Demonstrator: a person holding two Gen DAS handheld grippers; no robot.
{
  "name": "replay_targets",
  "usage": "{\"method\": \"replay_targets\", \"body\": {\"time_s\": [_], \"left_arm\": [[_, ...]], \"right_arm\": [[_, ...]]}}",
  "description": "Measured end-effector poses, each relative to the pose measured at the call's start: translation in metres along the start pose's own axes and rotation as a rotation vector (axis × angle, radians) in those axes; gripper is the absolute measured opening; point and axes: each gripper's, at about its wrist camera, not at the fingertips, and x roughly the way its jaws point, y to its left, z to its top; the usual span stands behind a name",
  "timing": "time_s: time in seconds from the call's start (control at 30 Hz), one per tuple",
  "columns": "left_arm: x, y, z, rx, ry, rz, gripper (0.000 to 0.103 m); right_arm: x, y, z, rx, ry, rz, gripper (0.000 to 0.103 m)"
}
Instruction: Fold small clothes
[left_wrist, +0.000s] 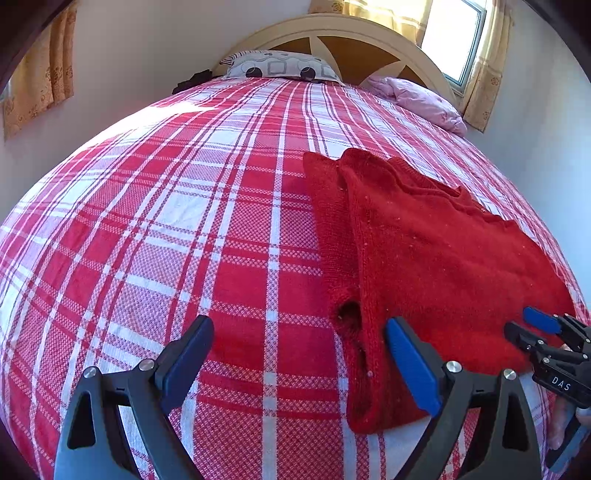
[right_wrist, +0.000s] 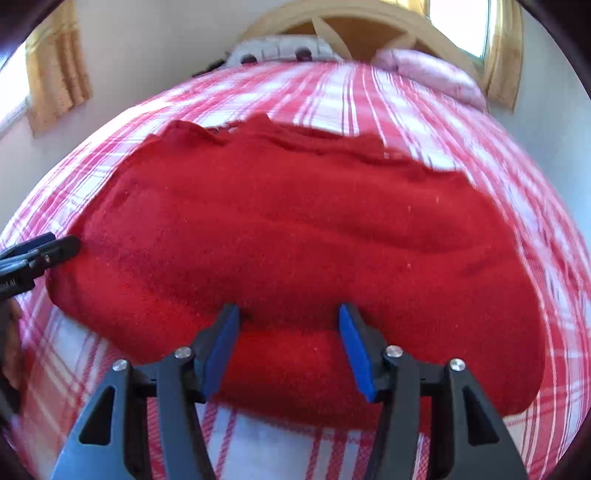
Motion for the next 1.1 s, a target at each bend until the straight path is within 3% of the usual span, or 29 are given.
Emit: {"method": "replay_targets", "body": {"time_s": [0.1,0.23,0.4,0.5,0.77,1.1], "left_arm": [[-0.006,0.0,0.0,0.017,-0.001,0.013,0.095],[-0.023,0.0,0.001,0.058,-0.044,0.019,0.095],[-0.024,0.015,0.002,0.085,-0.043,0.084,0.095],[-0.017,0.029,-0.001,0.053,-0.01,0.102,0.095],[-0.015,0.057,-0.011,-0.031,0.016,0.054,0.095],[-0.015,0.071,-0.005,-0.079,-0.002,0.002,0.095]], "right_arm": [[-0.004,-0.004,0.002,0.035,0.011,0.01,0.058],[-0.025,0.001,0.0,0.032,-0.052,0.017,0.058],[-0.047,0.029,-0.005,-0.075,-0.114,0.008,0.058],[-0.05,0.056,-0.008,-0.162,-0.123,0.003,0.058],[-0.036,0.13,-0.028,-0.409,-0.124,-0.017,0.058],[-0.024,0.182,-0.041,-0.617,-0.178,-0.113,0.06]]}}
